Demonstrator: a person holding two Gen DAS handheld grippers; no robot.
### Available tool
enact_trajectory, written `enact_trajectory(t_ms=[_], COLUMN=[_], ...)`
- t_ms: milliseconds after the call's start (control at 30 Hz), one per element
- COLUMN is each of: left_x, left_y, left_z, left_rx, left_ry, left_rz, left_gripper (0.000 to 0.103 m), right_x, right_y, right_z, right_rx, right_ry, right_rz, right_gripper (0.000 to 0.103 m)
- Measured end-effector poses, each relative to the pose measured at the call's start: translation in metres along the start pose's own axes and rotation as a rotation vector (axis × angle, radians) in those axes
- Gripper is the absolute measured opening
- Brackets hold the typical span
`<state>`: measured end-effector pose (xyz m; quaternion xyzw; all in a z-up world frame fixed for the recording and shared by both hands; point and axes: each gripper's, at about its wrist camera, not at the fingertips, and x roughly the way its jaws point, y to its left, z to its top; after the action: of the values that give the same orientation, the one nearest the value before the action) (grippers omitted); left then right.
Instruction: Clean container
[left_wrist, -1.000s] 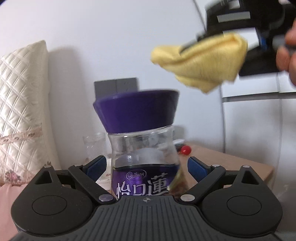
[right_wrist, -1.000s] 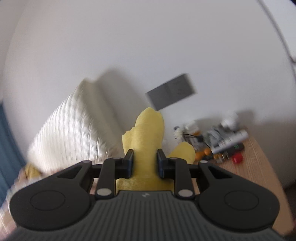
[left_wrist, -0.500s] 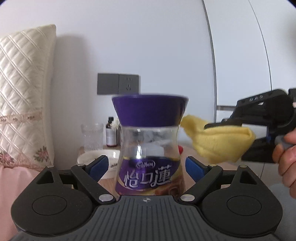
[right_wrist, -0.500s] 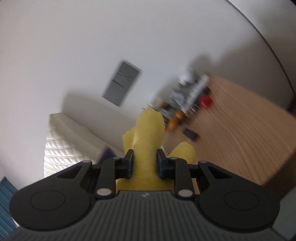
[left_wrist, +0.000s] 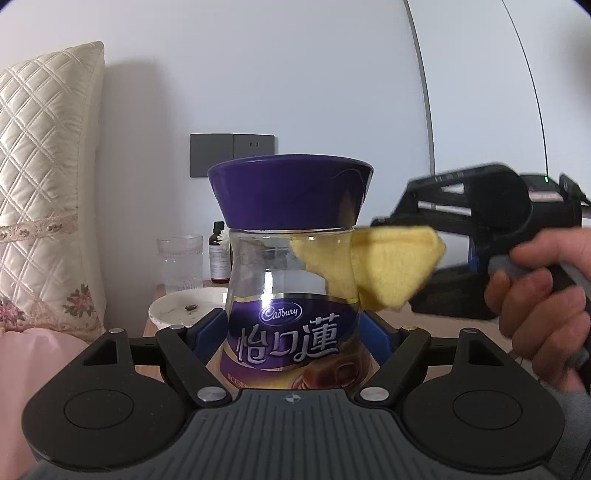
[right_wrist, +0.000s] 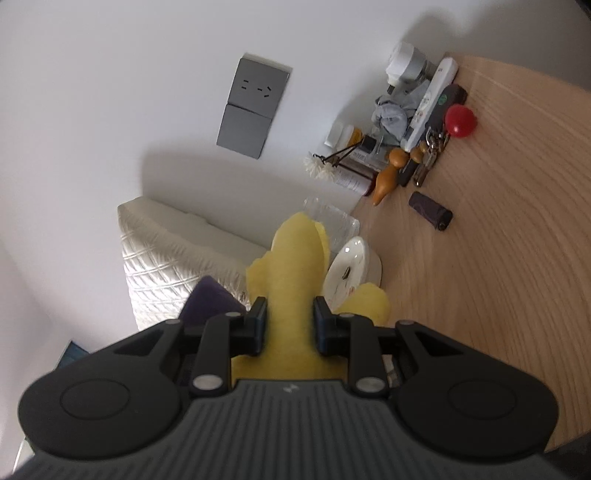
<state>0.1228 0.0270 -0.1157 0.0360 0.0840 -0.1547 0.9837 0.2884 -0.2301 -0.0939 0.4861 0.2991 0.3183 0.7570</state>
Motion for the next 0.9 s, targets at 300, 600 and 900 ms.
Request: enact_trajectory(t_ms=[300, 600, 900], left_x=[0.003, 0.007, 0.003], left_y=[-0.008, -0.01, -0.018], left_z=[-0.001, -0.003, -0.005], left_rx=[0.033, 0.062, 0.074], left_ry=[0.006, 0.012, 0.022], left_rz=[0.025, 0.038, 0.048], left_gripper=[0.082, 0.082, 0.082], right_x=[-0.014, -0.011, -0.008], right_y=[-0.025, -0.011, -0.017], right_z=[-0.019, -0.014, -0.011], right_rx=[-0.011, -0.056, -0.084], right_ry=[-0.004, -0.03, -0.033], right_rz=[-0.054, 0.052, 0.04], right_gripper=[0.027, 0.027, 0.027])
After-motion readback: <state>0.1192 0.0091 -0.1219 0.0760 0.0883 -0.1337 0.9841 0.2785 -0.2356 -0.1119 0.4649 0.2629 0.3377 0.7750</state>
